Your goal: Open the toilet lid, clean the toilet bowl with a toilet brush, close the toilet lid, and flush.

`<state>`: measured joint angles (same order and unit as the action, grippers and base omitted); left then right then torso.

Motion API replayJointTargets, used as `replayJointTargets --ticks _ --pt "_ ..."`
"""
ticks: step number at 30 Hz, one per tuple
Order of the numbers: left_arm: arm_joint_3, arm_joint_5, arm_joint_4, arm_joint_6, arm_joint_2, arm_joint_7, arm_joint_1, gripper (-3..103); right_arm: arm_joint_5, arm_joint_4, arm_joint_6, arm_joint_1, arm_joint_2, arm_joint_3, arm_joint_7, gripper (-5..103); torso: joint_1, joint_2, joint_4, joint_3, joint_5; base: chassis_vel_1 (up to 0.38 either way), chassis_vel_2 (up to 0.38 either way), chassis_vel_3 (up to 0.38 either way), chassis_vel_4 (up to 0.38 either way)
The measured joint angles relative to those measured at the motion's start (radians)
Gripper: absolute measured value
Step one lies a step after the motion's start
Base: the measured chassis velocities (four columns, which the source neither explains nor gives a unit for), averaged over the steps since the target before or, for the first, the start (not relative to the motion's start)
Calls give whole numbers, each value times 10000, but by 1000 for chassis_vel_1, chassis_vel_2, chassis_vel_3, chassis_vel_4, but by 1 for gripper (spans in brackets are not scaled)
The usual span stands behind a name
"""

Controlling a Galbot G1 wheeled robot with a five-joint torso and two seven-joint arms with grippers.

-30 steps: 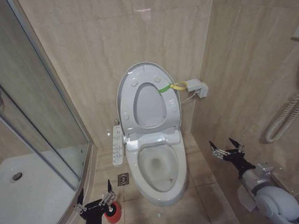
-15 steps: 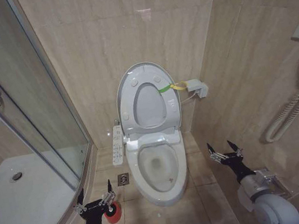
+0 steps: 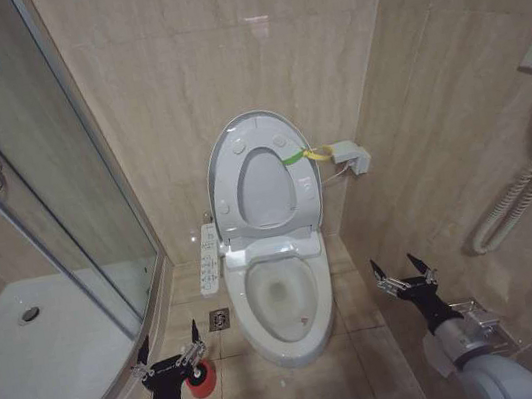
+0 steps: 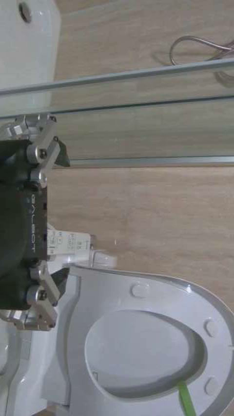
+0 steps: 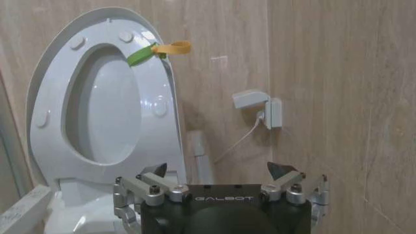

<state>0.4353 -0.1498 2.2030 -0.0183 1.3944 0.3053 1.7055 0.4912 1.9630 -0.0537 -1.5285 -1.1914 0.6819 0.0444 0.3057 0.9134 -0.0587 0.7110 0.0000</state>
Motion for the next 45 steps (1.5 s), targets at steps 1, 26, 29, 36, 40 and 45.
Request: replayJointTargets --ticks 1,26,29,36,40,45 --pt "0 0 0 0 0 0 0 100 -36 9 0 -43 3 0 17 100 0 0 0 0 0 0 0 0 0" --pt "0 0 0 0 0 0 0 100 -199 127 67 -64 -108 -179 25 100 0 0 0 0 0 0 0 0 0" --pt "0 0 0 0 0 0 1 100 -199 127 70 -62 -108 -178 22 100 0 0 0 0 0 0 0 0 0" --pt "0 0 0 0 0 0 0 100 -199 127 74 -59 -106 -178 17 100 0 0 1 0 0 0 0 0 0" --pt "0 0 0 0 0 0 0 100 -199 127 77 -58 -105 -178 15 100 0 0 0 0 0 0 0 0 0" --pt "0 0 0 0 0 0 0 100 -198 127 80 -57 -105 -178 11 100 0 0 1 0 0 0 0 0 0"
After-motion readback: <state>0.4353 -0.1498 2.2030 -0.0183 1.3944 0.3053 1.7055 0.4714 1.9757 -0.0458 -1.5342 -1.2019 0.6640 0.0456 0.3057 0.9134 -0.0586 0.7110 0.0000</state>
